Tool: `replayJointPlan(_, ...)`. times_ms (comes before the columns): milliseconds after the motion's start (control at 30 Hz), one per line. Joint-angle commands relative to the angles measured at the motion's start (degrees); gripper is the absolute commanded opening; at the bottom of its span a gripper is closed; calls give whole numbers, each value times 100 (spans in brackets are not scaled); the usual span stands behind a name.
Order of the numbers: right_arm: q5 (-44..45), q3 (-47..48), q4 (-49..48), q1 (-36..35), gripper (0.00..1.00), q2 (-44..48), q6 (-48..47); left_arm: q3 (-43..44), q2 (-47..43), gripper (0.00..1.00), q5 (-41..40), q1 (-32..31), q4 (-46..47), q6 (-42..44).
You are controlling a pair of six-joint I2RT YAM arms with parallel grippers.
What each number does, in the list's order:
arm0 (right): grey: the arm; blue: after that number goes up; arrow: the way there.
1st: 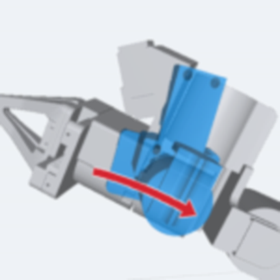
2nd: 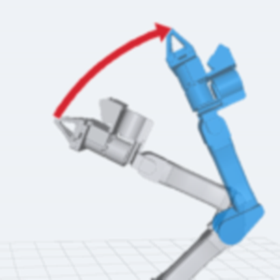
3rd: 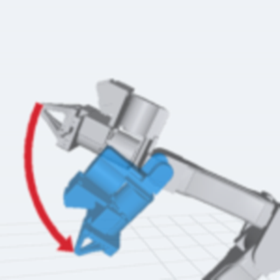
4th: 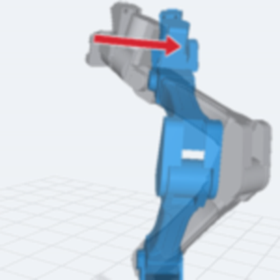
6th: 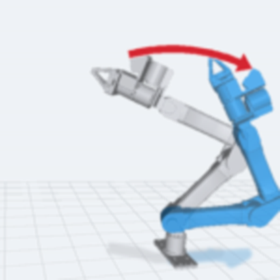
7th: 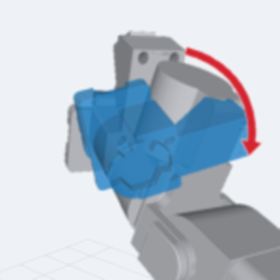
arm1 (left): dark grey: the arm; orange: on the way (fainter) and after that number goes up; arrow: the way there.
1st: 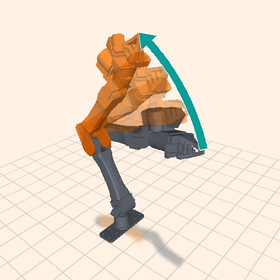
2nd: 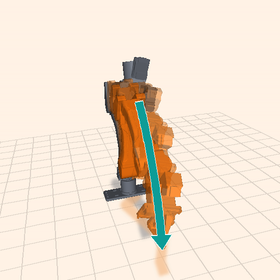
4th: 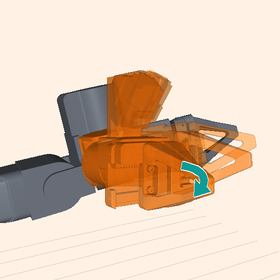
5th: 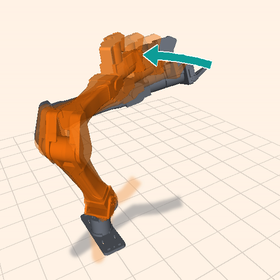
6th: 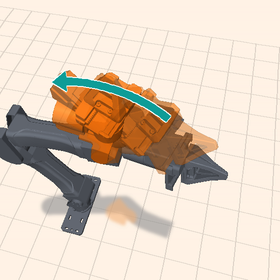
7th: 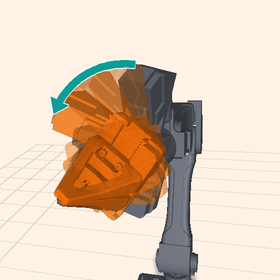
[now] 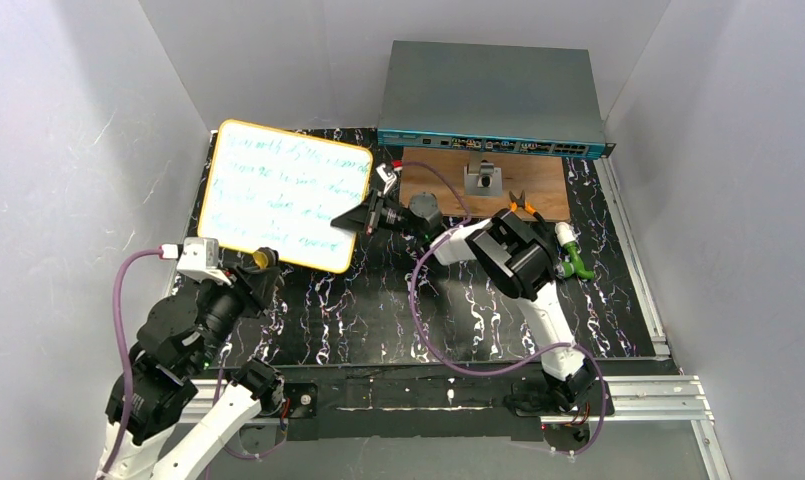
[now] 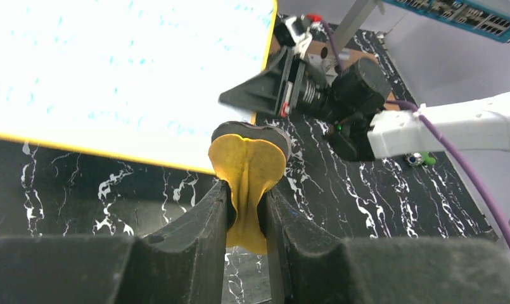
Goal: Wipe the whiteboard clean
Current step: Pick up the whiteboard from the whiteboard stand.
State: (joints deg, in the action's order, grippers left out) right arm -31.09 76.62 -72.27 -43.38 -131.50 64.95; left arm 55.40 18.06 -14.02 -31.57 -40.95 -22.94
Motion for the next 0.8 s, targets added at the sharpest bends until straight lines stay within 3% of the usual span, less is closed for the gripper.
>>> replayJointPlan(0, -57, -585, -1560, -204, 1, 895, 492, 428, 16, 0, 142, 28, -153, 180)
replayJointPlan(133, -62, -1565, -1917, -359, 1, 1350, 653, 725, 30, 0, 183, 28, -279, 325)
replayJointPlan(300, -427, -2710, -1916, -461, 1, 2254, 95, 902, -7, 0, 329, 28, -333, 404)
replayJointPlan(567, -1674, -4245, -107, -104, 1, 4574, -2196, 887, -71, 0, 850, 28, -230, 306)
replayJointPlan(767, -2784, -4612, 1468, 1102, 1, 5944, -2627, 538, -84, 0, 1635, 28, 220, 132)
